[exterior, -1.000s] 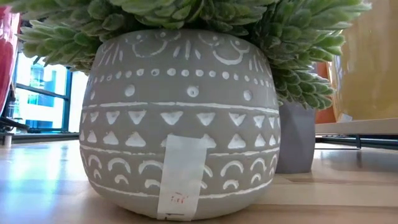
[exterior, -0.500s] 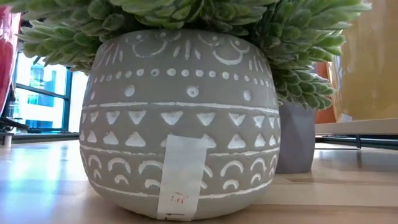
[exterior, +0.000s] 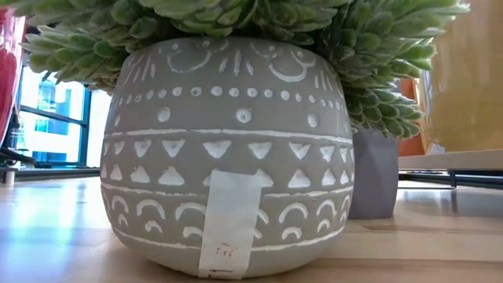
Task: Place coffee mugs
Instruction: Put the right blue mug on the shelf
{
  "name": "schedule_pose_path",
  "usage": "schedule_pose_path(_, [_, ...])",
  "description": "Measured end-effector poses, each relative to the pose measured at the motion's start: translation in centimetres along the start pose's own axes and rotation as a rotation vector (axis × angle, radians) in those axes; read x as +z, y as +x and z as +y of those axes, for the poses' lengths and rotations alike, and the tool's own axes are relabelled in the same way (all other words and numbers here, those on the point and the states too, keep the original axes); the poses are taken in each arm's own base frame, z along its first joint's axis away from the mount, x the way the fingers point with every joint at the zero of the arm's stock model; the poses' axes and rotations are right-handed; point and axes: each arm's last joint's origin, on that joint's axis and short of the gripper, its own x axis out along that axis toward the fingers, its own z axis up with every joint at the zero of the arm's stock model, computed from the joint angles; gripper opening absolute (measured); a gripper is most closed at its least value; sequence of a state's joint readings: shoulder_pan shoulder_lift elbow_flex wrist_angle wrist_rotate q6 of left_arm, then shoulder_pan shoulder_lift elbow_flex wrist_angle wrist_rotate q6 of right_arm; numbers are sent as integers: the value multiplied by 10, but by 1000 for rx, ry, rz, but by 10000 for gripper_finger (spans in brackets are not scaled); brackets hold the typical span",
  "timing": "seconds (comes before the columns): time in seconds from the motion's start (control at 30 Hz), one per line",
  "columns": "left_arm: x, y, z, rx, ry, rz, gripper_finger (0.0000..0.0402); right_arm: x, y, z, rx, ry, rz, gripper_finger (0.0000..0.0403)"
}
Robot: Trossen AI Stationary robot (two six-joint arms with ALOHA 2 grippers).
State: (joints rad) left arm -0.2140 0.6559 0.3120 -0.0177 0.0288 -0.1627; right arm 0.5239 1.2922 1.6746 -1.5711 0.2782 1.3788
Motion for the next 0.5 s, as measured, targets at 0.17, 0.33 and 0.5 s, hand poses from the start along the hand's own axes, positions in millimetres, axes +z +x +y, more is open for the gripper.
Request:
schedule_pose_path(0.17, [9, -2, 7, 58, -25, -40, 135, -24, 4, 5, 18, -90, 122, 0])
schedule_pose_path(0.33, [12, -2, 12, 85, -36, -68, 135, -52, 9, 16, 30, -134, 165, 0])
schedule_pose_path(0.5, [14, -3, 14, 101, -42, -88, 135, -78, 16, 28, -11, -157, 193, 0])
